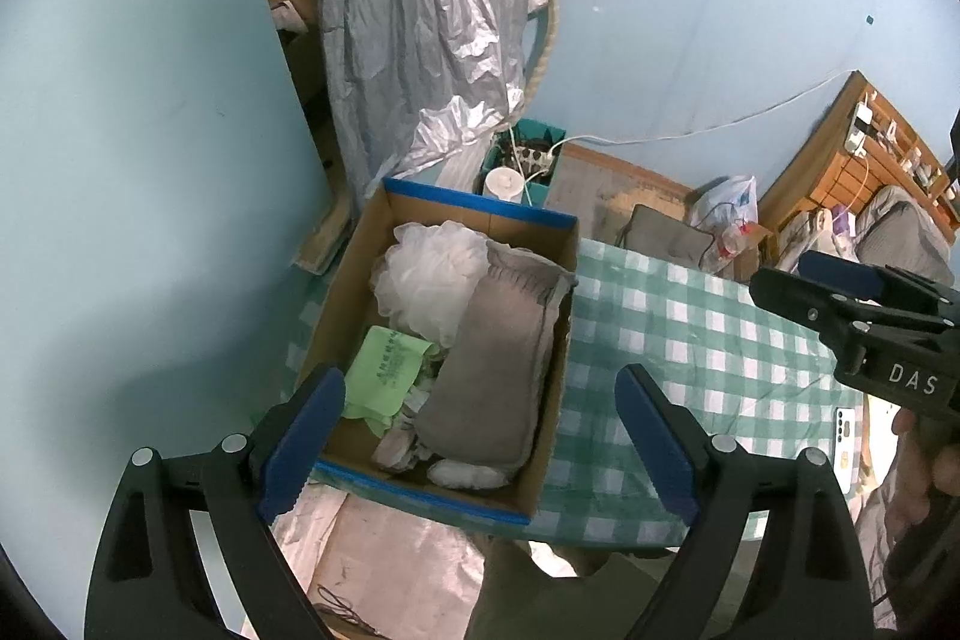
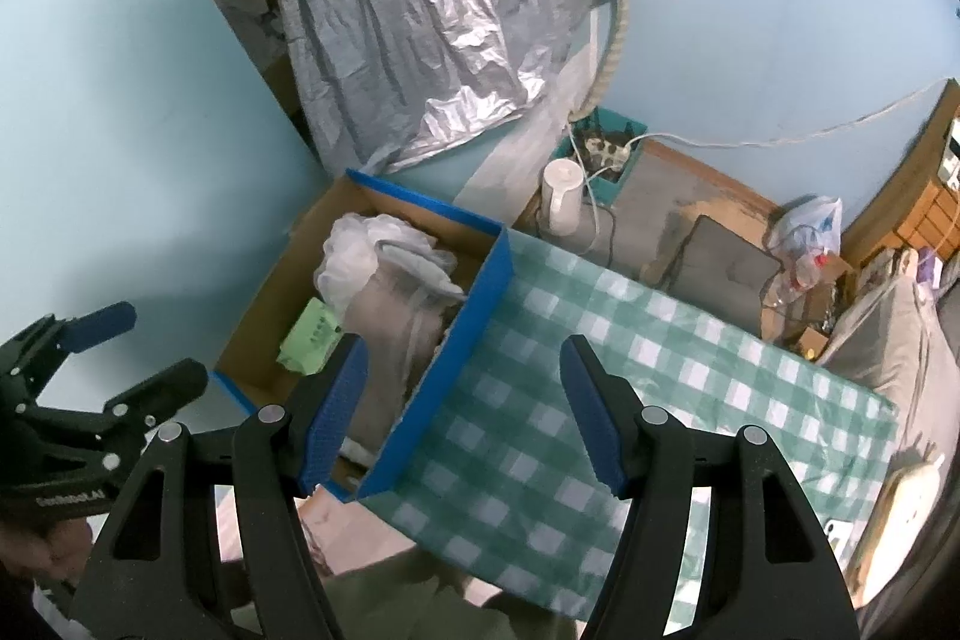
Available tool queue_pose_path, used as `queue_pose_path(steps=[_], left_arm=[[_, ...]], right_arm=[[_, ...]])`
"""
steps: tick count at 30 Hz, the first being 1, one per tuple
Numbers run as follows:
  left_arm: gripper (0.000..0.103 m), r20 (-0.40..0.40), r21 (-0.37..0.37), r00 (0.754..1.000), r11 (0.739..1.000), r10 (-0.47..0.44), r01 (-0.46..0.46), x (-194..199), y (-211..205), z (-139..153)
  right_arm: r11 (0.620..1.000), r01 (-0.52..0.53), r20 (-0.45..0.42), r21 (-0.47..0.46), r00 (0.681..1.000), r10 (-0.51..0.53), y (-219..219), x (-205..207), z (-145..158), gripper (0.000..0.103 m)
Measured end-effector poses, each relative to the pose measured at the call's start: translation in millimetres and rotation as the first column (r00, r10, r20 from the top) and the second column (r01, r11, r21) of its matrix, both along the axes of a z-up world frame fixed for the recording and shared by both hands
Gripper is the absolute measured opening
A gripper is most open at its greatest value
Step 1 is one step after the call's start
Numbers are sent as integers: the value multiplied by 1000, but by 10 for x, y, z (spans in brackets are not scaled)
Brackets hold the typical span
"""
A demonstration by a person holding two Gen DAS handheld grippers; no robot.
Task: Organize soft objects
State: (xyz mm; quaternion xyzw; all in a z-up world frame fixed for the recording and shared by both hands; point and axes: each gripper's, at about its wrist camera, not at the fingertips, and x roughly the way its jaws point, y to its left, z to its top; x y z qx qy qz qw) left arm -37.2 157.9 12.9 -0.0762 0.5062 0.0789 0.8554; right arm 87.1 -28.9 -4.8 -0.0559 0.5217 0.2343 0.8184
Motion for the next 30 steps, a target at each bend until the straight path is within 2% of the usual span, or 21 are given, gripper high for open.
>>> queue_pose_path(steps=[6, 12, 30], left_arm=[[93, -4, 26, 1000, 1000, -10, 10, -20, -37, 24], [93, 13, 31, 1000, 999, -20, 19, -39, -82, 62], [93, -4, 28, 999, 999, -40, 40, -50, -86, 53]], right_arm=[[1000, 8, 0, 2, 1000, -8, -35, -22, 8, 66], [1000, 8, -1, 4, 1000, -8, -42, -32, 9, 66], [1000, 25, 1, -11, 1000, -25, -71, -146, 23, 66]])
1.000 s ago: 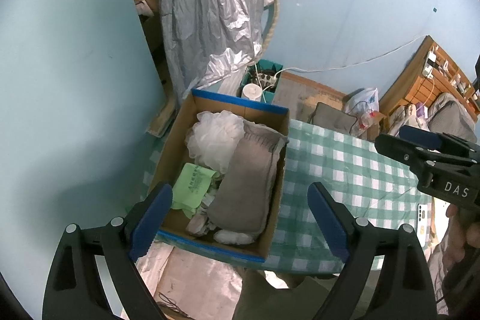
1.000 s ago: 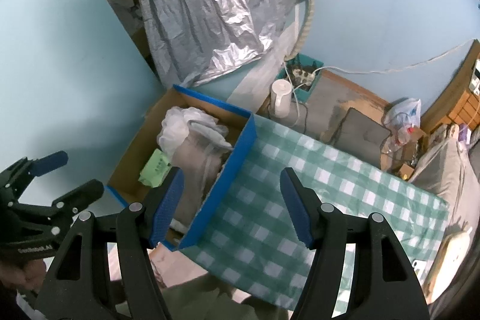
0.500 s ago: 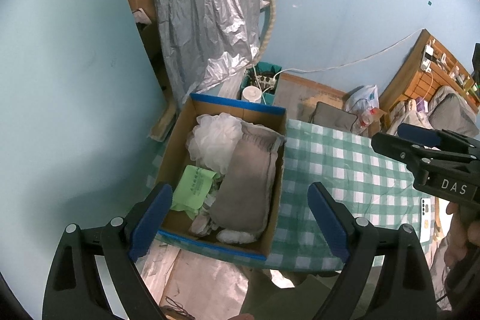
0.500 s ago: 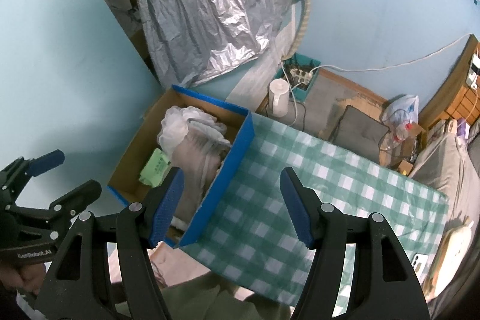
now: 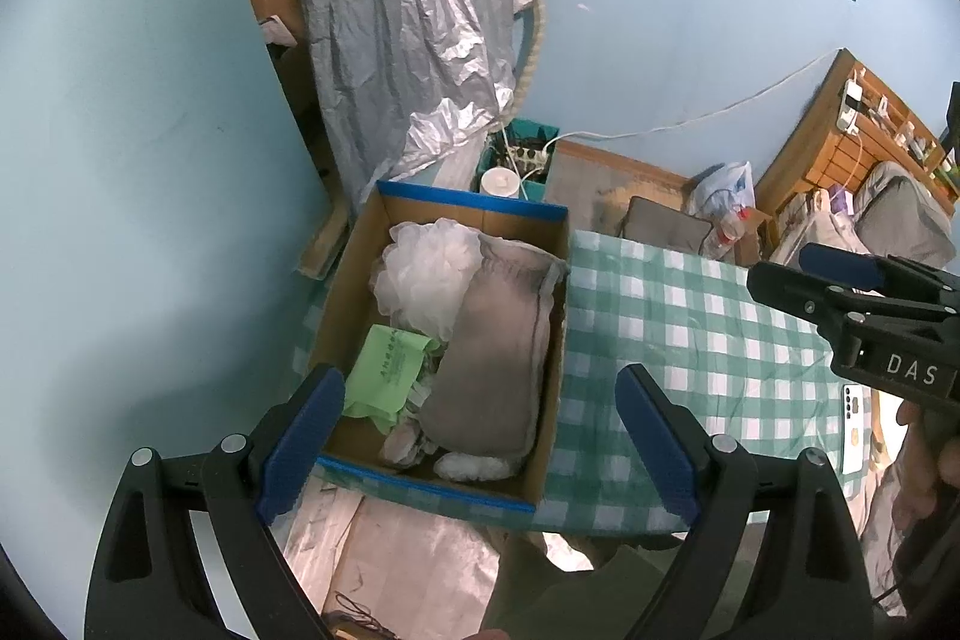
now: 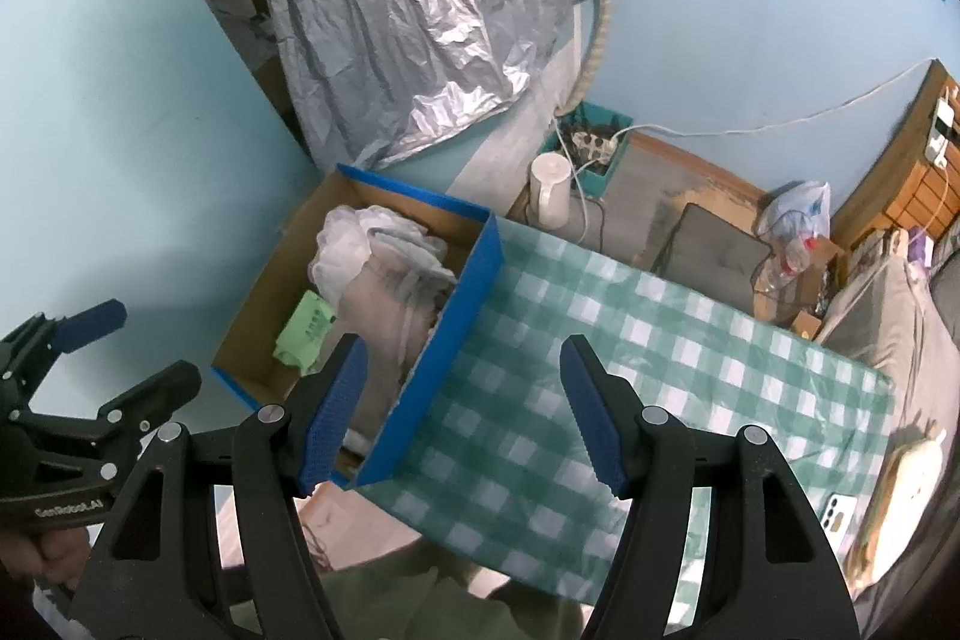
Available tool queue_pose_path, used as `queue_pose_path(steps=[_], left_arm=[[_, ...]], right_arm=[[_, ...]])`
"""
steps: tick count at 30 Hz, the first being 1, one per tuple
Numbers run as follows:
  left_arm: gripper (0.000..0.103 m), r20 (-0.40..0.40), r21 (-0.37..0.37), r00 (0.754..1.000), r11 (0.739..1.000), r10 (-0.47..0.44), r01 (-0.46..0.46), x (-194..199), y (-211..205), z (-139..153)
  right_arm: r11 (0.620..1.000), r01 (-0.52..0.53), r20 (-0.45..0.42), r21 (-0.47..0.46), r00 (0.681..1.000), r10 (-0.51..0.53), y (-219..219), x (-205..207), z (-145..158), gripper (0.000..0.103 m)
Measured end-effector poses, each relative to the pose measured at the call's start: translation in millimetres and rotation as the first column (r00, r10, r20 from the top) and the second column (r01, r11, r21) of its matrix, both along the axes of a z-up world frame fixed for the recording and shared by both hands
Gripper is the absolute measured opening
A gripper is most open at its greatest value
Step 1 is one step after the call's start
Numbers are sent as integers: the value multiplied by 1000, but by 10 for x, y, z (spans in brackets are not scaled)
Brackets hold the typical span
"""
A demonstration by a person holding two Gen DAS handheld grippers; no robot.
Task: Organize soft objects
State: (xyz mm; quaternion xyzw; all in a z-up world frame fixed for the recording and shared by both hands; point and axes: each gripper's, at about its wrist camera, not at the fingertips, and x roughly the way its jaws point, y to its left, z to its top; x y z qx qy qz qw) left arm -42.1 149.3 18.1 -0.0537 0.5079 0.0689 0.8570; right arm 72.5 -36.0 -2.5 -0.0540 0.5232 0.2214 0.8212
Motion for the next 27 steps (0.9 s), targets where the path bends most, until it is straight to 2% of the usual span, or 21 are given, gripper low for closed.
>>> queue_pose_path(steps=[27], left_arm=[[93, -15, 28, 1000, 1000, -2, 3, -23, 37, -107]], right_arm=[[1000, 5, -1, 2, 1000, -5, -22, -40, -11, 66]])
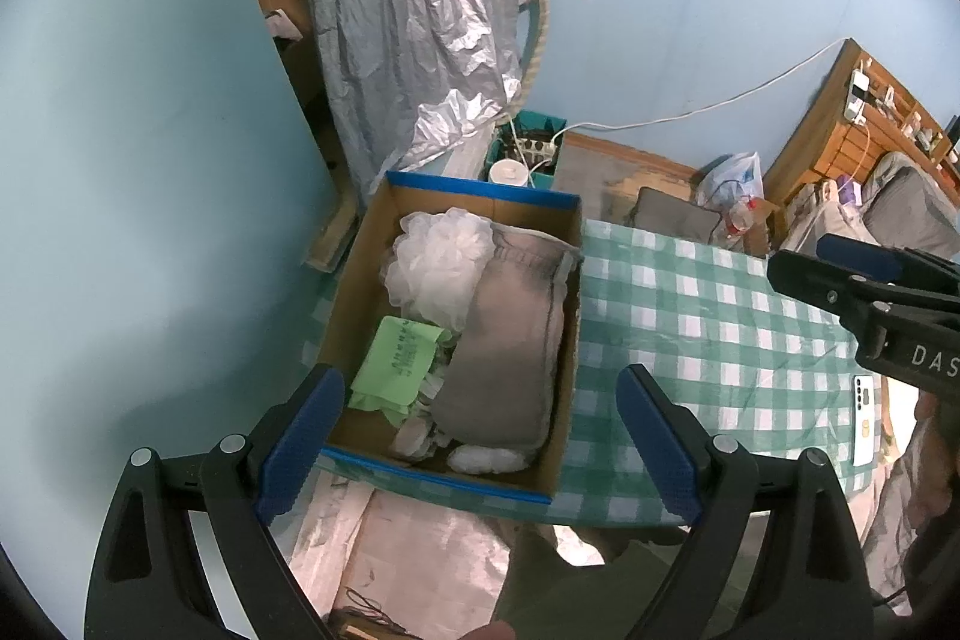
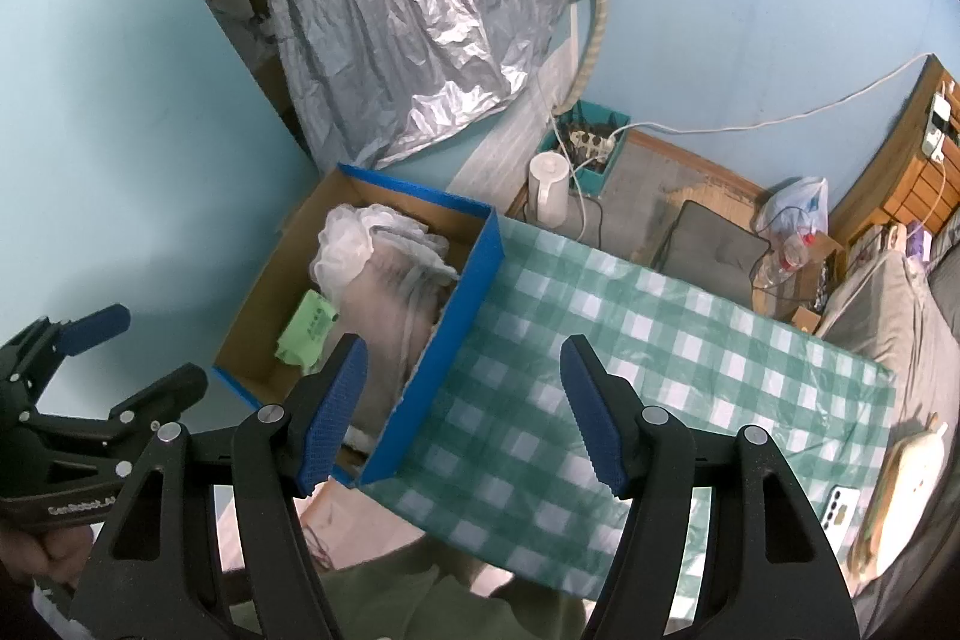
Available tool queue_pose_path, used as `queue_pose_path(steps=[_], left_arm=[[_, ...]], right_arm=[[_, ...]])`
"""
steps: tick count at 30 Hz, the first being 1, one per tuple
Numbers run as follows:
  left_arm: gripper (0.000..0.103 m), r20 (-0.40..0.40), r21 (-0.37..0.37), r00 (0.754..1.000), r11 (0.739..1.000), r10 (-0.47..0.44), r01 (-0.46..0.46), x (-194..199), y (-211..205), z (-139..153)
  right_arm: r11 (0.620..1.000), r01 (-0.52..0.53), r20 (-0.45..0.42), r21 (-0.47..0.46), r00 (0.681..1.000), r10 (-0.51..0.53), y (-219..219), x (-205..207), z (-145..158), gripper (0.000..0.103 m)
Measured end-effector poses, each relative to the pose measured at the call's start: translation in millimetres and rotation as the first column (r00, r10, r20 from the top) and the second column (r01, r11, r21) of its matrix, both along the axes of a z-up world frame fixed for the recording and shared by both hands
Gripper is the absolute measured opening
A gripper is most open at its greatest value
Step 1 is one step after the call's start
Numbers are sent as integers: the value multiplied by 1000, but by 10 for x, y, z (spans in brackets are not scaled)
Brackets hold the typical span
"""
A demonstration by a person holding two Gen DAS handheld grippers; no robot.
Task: Organize soft objects
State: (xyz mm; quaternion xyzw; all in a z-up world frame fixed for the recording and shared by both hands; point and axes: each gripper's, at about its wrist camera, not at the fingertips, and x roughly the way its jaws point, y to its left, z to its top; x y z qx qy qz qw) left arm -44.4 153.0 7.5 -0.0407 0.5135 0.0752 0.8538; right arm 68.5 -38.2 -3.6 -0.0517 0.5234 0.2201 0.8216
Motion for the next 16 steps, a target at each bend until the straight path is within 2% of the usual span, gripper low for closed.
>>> queue_pose_path(steps=[16], left_arm=[[93, 8, 23, 1000, 1000, 2, -2, -9, -23, 23]], right_arm=[[1000, -2, 0, 0, 1000, 2, 2, 11, -4, 66]])
